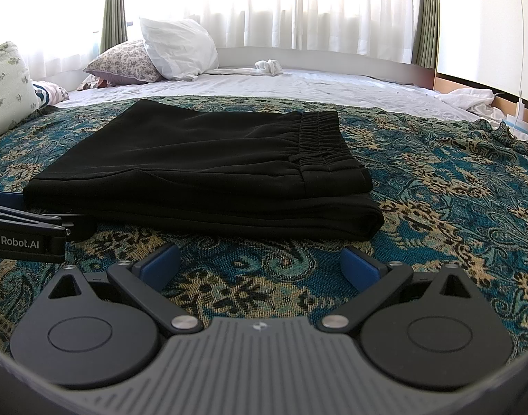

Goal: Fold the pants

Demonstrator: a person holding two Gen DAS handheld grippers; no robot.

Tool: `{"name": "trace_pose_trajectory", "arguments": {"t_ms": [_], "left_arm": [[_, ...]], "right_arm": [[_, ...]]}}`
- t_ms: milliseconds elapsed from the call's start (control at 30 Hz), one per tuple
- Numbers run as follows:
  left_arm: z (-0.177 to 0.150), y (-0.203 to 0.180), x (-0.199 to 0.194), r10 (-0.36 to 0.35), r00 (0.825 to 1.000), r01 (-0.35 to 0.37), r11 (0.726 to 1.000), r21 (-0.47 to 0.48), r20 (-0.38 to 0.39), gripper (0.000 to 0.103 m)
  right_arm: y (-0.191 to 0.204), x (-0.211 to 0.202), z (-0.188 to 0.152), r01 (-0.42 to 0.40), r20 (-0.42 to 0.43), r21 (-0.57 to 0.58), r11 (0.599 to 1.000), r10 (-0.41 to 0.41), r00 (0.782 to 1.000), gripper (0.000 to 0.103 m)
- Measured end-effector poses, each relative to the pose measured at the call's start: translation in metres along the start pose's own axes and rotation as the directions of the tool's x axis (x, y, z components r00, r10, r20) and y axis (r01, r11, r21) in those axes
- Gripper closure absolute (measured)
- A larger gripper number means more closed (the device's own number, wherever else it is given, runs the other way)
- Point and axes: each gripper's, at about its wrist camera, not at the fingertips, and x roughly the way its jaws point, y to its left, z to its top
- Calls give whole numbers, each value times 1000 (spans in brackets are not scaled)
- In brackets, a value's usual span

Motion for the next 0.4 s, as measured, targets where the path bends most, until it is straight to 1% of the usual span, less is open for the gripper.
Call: {"name": "trace_pose_trajectory", "arguments": {"t_ms": [400], "left_arm": [[-1,1,-1,-5,1000,5,1000,3,12,0]], "right_arm": [[0,0,0,-1,1,0,1000,1,1000,0]]}}
